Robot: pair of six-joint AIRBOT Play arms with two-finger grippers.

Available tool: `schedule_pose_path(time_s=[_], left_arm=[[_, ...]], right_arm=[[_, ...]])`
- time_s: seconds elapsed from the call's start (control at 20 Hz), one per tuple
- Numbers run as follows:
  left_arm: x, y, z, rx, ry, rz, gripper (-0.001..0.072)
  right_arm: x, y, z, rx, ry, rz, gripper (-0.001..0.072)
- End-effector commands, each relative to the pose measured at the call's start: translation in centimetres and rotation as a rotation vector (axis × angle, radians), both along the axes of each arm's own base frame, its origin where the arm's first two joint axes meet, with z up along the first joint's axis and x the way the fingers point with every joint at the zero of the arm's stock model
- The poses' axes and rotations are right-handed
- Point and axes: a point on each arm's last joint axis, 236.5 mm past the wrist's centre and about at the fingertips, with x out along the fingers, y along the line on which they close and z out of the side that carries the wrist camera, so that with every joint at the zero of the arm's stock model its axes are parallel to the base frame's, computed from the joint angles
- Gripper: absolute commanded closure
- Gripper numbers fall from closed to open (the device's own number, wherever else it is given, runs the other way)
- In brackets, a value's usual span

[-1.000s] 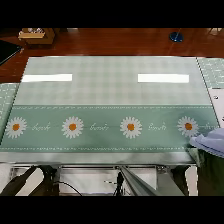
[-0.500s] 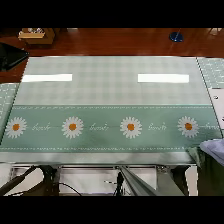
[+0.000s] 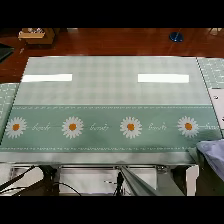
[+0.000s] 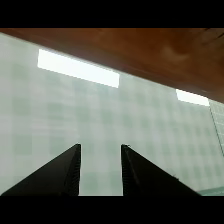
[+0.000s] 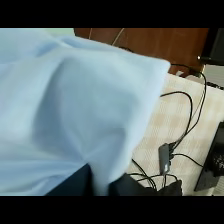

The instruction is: Fold the shirts.

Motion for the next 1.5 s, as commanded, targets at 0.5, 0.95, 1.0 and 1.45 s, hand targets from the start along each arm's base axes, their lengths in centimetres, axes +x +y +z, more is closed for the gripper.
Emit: schedule_pose_path(time_s=[0.5, 0.95, 1.0, 1.45], left_arm=[[1.3, -2.9, 2.2, 0.097, -0.061, -0.058, 0.0138], [0.2, -11.8, -10.3, 0.462, 0.351, -0.2, 0.0129], [0.1, -12.6, -11.6, 0.478, 0.396, -0.207, 0.0129], [-2.1, -14.5, -18.0, 0.511, 0.67, -0.187, 0.013]], right_arm=[[28.2, -3.7, -3.0, 0.039, -0.841, 0.586, 0.015], [46.1, 12.4, -9.2, 0.444, -0.555, 1.244, 0.0149], [46.2, 12.9, -9.8, 0.433, -0.494, 1.284, 0.015], [43.9, 14.1, -12.2, 0.538, -0.333, 1.293, 0.0147]])
